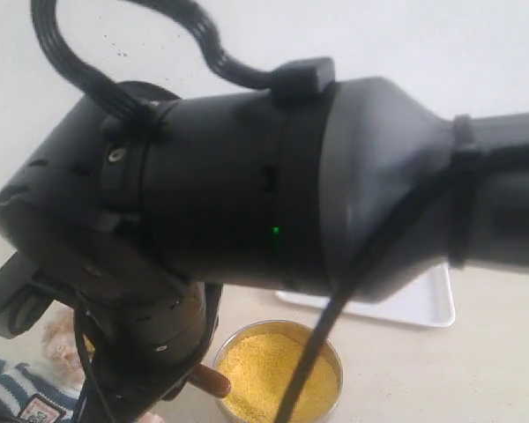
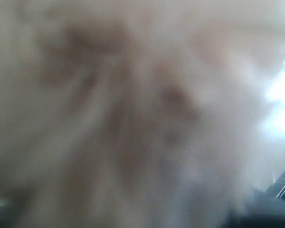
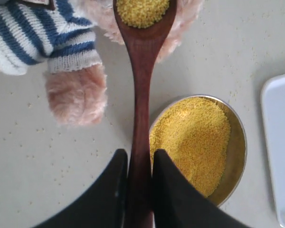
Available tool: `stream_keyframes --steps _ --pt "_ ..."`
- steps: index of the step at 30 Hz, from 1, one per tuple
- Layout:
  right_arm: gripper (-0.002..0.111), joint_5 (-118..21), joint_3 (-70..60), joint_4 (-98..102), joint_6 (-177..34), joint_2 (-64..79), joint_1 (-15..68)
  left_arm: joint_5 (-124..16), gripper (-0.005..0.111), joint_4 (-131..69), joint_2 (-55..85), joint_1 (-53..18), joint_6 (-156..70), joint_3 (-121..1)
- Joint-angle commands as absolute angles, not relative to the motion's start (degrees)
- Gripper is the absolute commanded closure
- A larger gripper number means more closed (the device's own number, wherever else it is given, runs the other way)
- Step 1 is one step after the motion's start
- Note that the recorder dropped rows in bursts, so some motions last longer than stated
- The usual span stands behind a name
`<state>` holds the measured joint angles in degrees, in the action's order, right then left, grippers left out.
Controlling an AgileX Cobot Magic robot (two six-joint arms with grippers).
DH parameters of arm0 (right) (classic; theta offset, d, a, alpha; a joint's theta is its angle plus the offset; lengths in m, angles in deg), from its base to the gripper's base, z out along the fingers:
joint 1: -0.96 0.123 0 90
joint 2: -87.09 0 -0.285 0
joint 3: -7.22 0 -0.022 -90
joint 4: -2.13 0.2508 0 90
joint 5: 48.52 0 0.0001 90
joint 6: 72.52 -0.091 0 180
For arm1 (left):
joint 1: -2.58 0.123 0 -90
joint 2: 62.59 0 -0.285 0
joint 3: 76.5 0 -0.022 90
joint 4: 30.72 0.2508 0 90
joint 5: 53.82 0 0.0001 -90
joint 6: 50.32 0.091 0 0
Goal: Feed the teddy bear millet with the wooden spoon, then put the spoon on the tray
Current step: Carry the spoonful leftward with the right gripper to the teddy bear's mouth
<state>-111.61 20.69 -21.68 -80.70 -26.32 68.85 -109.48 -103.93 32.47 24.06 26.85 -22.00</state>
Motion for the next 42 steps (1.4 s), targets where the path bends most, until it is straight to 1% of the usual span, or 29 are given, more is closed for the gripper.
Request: stream_keyframes --steps 1,10,16,27,34,42 --pt "0.106 -111.7 22.9 -24.3 -79.5 -28.9 68.9 -110.6 0.103 -104.8 32.6 24.2 27.3 -21.9" --pt "0.106 -111.9 23.3 -31.0 -79.2 -31.5 70.3 -110.5 0.103 -104.8 32.6 24.2 27.3 -21.9" --pt "0.106 -112.1 23.3 -36.8 -78.1 -33.3 73.0 -110.3 0.103 -104.8 32.6 24.2 27.3 -21.9" --pt "0.106 -117.4 23.3 -49.4 -78.1 -36.3 76.1 -110.5 0.103 -104.8 32.6 24.2 27.3 -21.9" --pt "0.106 -118.3 23.0 -50.9 -78.3 -37.4 77.6 -110.6 0.103 -104.8 32.6 24.2 27.3 -21.9" --pt "0.106 -118.5 19.2 -55.1 -78.9 -37.4 78.5 -110.6 0.103 -104.8 32.6 24.2 27.3 -21.9"
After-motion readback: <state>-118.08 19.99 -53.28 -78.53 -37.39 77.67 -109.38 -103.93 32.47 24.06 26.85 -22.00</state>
